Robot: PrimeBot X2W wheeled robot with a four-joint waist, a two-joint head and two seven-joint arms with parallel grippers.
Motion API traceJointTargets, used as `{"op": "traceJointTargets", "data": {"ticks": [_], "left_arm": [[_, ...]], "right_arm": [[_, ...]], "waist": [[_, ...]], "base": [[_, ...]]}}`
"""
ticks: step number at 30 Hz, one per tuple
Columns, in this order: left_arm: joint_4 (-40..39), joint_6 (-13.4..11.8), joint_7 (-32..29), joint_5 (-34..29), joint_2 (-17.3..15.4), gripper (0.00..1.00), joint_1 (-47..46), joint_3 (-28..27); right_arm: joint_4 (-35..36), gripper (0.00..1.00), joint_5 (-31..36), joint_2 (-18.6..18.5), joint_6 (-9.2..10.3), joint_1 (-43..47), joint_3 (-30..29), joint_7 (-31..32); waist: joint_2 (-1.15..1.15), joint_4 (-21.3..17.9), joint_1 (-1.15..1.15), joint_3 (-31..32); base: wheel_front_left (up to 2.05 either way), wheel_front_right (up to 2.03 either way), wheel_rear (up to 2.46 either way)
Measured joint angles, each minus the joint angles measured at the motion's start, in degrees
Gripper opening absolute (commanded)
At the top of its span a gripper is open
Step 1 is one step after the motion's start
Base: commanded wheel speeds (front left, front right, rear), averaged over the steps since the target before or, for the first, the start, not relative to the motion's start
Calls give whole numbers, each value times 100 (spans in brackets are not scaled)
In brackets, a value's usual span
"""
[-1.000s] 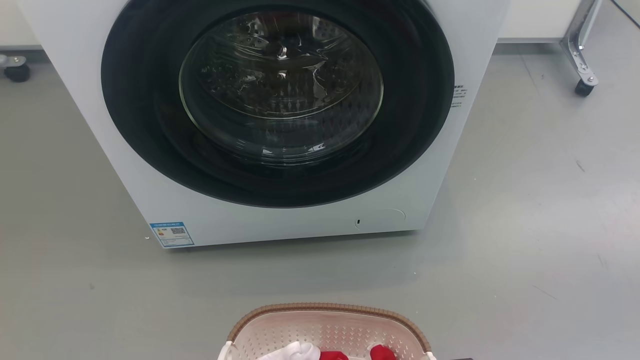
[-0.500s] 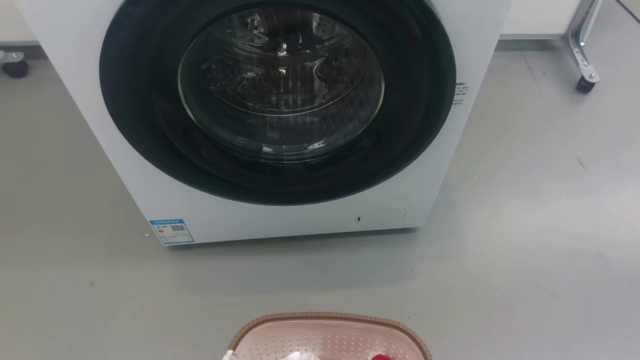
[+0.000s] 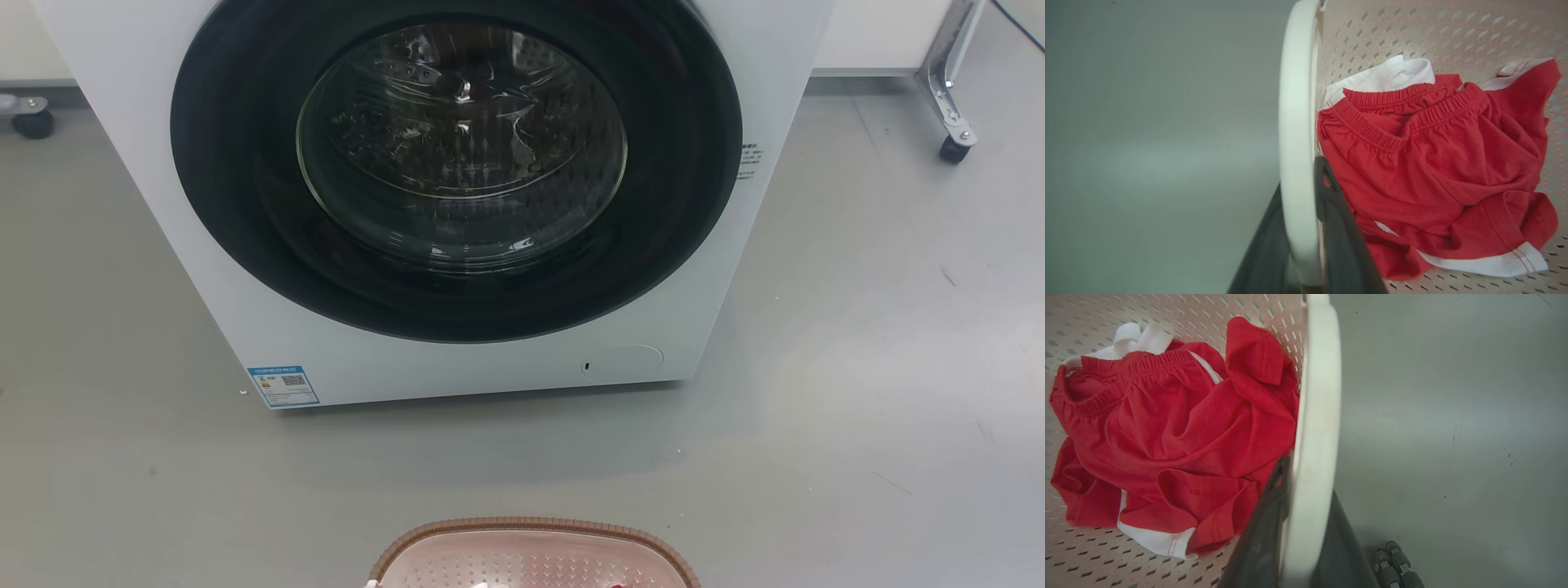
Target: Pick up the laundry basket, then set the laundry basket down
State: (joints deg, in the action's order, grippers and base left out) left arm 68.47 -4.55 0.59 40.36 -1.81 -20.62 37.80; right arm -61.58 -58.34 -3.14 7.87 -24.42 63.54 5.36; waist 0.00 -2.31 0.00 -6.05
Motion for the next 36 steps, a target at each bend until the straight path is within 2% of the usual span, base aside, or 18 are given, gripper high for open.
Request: {"op": "traceJointTargets", "data": {"ticks": [36], "left_arm": [[53,-49,-32,246,-1,0,214,178]], "right_arm": [[-1,0,-376,-1,0,105,319,68]], "waist": [[0,36,0,378]], "base": [[0,0,0]]}}
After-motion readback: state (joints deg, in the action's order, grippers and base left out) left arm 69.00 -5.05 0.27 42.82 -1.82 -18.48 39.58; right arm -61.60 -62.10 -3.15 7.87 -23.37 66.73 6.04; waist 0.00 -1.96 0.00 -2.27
